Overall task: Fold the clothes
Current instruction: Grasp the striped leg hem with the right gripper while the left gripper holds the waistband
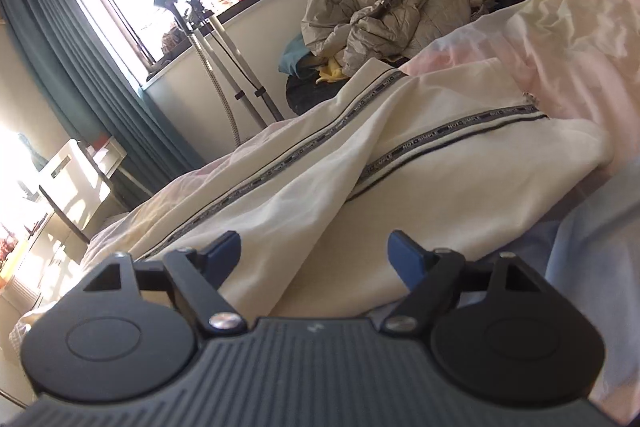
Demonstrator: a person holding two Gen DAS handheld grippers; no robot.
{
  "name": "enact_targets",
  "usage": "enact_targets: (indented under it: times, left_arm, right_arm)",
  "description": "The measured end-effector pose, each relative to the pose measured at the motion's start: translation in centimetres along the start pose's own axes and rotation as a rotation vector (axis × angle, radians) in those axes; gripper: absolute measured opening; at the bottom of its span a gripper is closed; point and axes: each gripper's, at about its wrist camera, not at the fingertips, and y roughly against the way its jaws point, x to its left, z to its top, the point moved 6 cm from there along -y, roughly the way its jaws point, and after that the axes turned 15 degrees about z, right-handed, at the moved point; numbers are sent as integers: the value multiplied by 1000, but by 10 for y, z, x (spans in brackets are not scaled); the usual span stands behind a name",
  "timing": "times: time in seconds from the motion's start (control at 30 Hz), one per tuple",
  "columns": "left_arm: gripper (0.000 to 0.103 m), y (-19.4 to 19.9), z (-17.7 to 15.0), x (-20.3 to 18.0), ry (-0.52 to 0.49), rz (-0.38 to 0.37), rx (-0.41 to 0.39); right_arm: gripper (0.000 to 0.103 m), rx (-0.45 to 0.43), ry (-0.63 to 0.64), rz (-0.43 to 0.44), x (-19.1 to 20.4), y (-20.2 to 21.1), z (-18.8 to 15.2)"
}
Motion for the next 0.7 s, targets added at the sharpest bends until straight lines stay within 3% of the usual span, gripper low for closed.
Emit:
enact_targets:
  times: [0.17, 0.27, 0.37, 0.4, 0.43, 0.5, 0.7]
  left_arm:
    - [49, -10, 8, 3, 3, -21, -57]
    - [40, -16, 12, 2, -25, -6, -72]
    - [37, -17, 12, -1, -67, 15, -100]
    - [37, -16, 11, -3, -82, 20, -111]
    - [35, -16, 11, -4, -94, 28, -118]
    - [33, -13, 10, -5, -111, 41, -128]
    - [26, -2, 9, -13, -124, 45, -129]
  right_arm:
    - [68, -20, -74, -86, -45, -82, 36]
    - [50, -30, -138, -115, -66, -115, 43]
    - [41, -31, -89, -143, -69, -137, 49]
    - [34, -32, -73, -152, -70, -144, 51]
    - [19, -39, -67, -160, -70, -145, 52]
    - [10, -53, -54, -172, -71, -143, 54]
    - [5, -131, -26, -193, -61, -91, 56]
